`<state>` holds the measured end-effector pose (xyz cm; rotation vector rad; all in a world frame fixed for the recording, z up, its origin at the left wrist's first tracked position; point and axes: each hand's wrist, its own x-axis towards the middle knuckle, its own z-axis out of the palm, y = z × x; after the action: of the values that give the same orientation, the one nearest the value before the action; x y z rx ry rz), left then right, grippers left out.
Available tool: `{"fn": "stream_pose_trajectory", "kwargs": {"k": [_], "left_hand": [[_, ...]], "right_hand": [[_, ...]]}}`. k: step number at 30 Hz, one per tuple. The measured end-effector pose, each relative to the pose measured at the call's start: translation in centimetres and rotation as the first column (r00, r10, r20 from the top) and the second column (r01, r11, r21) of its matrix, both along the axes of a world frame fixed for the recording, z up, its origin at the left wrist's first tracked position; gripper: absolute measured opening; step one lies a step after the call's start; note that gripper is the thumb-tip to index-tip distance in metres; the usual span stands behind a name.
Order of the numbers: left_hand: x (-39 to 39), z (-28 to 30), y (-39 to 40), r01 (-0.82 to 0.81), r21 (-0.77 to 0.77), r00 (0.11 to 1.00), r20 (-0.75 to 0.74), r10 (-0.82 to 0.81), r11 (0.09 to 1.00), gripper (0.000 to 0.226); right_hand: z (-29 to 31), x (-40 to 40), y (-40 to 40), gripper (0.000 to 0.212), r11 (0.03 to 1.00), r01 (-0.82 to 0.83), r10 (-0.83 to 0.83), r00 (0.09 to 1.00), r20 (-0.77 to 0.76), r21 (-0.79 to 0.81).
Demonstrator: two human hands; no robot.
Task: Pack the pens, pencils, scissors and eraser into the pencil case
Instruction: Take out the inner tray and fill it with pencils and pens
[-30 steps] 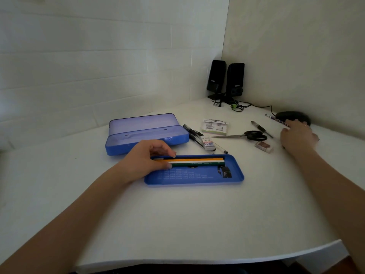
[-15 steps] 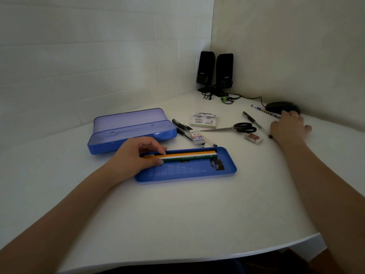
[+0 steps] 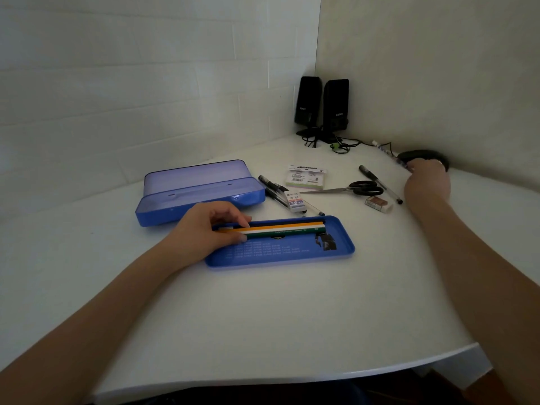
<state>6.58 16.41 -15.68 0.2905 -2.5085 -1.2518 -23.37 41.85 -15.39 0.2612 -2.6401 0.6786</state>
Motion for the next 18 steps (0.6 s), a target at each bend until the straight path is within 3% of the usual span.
{"fn": "stream_pose_trajectory", "kwargs": {"k": [3,5,7,10,11,13,18], "left_hand": [[0.0,-0.1,-0.2,0.013,0.003,1.000,-0.012,-0.013,1.000,0.020],[-0.1,-0.1,-0.4,0.025,0.012,1.000,-0.010,-0.025,1.000,0.021],[0.0,0.1,-0.7,0.046,0.032,0.999,-0.001,-0.046,0.998,0.024],[0.1,0.5,-1.2,0.077,0.094,0.997,0.012,-0.078,0.993,0.029],[0.2,0.5,-1.4,0.081,0.131,0.996,0.015,-0.084,0.988,0.031],[0.3,0.6,-1.6,0.095,0.182,0.994,0.028,-0.102,0.979,0.034],[0.2,0.6,-2.0,0.130,0.206,0.988,0.052,-0.143,0.970,0.033]], "right_hand": [[1.1,1.2,-0.8,0.041,0.958,-0.203,0.188,0.978,-0.091,-0.204],[2.5,3.1,-1.6,0.030,0.865,-0.385,0.378,0.922,-0.087,-0.321],[4.1,6.0,-2.3,0.020,0.729,-0.578,0.613,0.790,-0.027,-0.365],[5.7,10.2,-3.4,0.009,0.517,-0.797,0.856,0.484,0.182,-0.312],[5.8,11.0,-3.9,0.007,0.469,-0.839,0.878,0.407,0.252,-0.276],[5.7,12.1,-4.7,0.005,0.415,-0.893,0.873,0.338,0.351,-0.172],[4.5,13.3,-6.2,0.002,0.370,-0.928,0.828,0.306,0.469,-0.048]]}}
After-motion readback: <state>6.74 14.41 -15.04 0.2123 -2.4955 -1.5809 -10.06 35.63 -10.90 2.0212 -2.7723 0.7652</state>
